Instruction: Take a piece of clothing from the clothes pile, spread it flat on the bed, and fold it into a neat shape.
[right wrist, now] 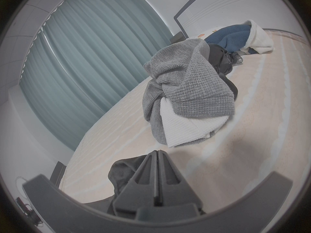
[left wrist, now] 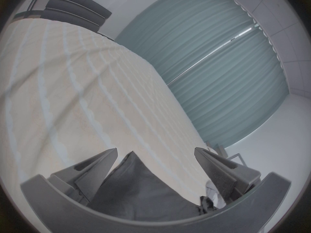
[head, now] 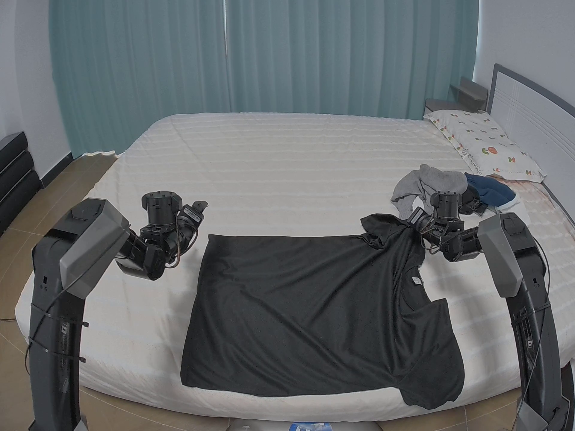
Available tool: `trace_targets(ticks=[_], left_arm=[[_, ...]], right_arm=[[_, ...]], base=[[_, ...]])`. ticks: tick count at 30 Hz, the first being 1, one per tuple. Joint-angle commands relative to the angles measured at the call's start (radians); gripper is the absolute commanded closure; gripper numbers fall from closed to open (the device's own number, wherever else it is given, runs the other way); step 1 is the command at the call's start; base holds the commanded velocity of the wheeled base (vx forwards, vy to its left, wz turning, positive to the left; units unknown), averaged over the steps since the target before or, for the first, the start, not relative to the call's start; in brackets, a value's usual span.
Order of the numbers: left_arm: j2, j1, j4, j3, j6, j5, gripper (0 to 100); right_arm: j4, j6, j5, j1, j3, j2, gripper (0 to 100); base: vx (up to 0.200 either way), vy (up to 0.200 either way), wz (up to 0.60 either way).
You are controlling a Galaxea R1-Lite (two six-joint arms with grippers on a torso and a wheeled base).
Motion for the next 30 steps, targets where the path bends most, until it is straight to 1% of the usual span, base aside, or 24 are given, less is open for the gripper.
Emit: trace_targets(ticks=[1,3,5,7,16,19,24,25,28,30], left_arm=[[0.149,-0.018,0.05,-0.124,0.029,0.008,0],[0.149,-0.018,0.05,-0.124,0.029,0.008,0],[0.184,-0.026,0.048,-0.162,0.036,0.013,0],[0.2,-0.031,0.053,-0.191,0.036,0.034,0],[0.221,-0.041,0.05,-0.202,0.064,0.04,0],[0.243,-0.044,0.054,-0.231,0.084,0.043,0],[0.256,-0.046,0.076,-0.262,0.087,0.057,0],[0.256,-0.047,0.077,-0.262,0.087,0.059,100],[0.256,-0.047,0.074,-0.262,0.087,0.06,100],[0.263,-0.051,0.076,-0.262,0.105,0.063,100]], right_arm=[[0.0,0.029,0.0,0.006,0.026,-0.032,100],[0.0,0.029,0.0,0.006,0.026,-0.032,100],[0.001,0.046,-0.001,0.006,0.031,-0.029,100],[-0.005,0.048,-0.001,0.006,0.045,-0.027,100],[-0.008,0.051,-0.001,0.006,0.05,-0.029,100],[-0.008,0.051,-0.001,0.008,0.05,-0.027,100],[-0.009,0.051,-0.001,0.006,0.05,-0.026,100],[-0.009,0.051,-0.001,0.008,0.05,-0.026,100],[-0.011,0.052,0.0,0.006,0.05,-0.026,100],[-0.014,0.052,-0.001,0.008,0.048,-0.022,100]], base=[[0.0,0.0,0.0],[0.0,0.0,0.0],[0.0,0.0,0.0],[0.0,0.0,0.0],[0.0,0.0,0.0],[0.0,0.0,0.0],[0.0,0.0,0.0],[0.0,0.0,0.0],[0.0,0.0,0.0],[0.0,0.0,0.0]])
